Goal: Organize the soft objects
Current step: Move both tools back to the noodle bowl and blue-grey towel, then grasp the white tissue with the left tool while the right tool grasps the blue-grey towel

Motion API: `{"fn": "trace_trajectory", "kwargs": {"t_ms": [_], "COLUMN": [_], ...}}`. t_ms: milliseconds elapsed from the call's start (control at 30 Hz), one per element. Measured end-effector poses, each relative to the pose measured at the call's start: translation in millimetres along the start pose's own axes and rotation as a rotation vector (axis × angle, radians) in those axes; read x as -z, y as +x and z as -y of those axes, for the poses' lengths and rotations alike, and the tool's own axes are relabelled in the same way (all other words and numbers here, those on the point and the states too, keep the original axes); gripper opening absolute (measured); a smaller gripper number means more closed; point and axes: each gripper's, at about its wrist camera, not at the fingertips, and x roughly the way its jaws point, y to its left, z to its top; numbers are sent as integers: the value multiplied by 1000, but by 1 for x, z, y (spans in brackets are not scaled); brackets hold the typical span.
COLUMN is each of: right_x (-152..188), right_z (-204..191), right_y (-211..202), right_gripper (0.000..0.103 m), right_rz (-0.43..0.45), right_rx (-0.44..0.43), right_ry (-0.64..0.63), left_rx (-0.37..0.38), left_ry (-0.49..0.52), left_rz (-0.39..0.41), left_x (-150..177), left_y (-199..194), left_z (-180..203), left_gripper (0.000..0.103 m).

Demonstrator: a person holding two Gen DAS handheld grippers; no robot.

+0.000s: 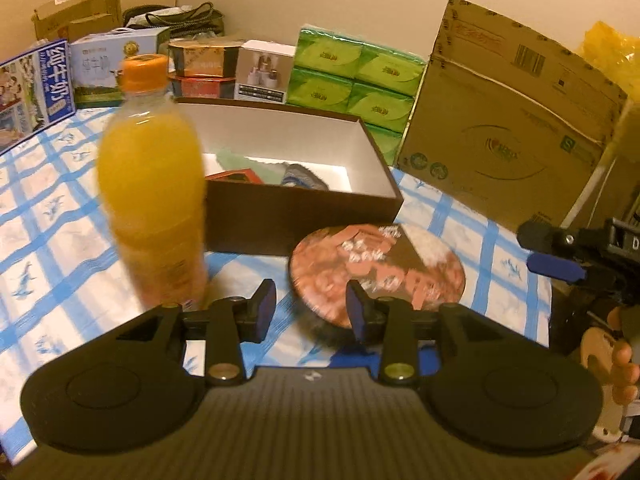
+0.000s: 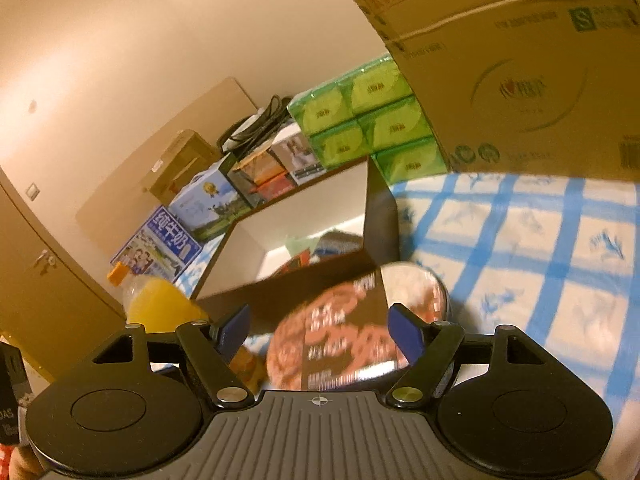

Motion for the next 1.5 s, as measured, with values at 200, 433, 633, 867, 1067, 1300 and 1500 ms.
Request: {"fn": "trace_trajectory", "kwargs": {"t_ms": [200, 433, 633, 867, 1067, 1300, 1500], "right_x": [42, 88, 118, 139, 152, 166, 173], "right_z": [-7, -13, -22, -27, -31, -35, -30], "right_y": [-19, -33, -36, -31, -20, -8, -4], "right_gripper": [75, 75, 75, 75, 75, 75, 75], "right_rz": [-21, -70, -109, -145, -166, -188, -217], "right_rx": [64, 121, 171, 206, 241, 268, 270], "right_ry": [-40, -91, -178, -261, -334, -409, -409], "left_rx": [-32, -61, -89, -116, -109, -81, -57], "left_ry": [4, -25, -47, -63, -58, -10, 51], "left_rz": [-4, -46, -78, -99, -112, -130, -154], "left_x": [29, 67, 96, 120, 133, 145, 155], "left_y": [-29, -48, -57, -64, -63, -55, -43], "left_z": [-21, -45, -61, -73, -77, -68, -55], "left_gripper": [35, 35, 35, 36, 38, 38, 38]}}
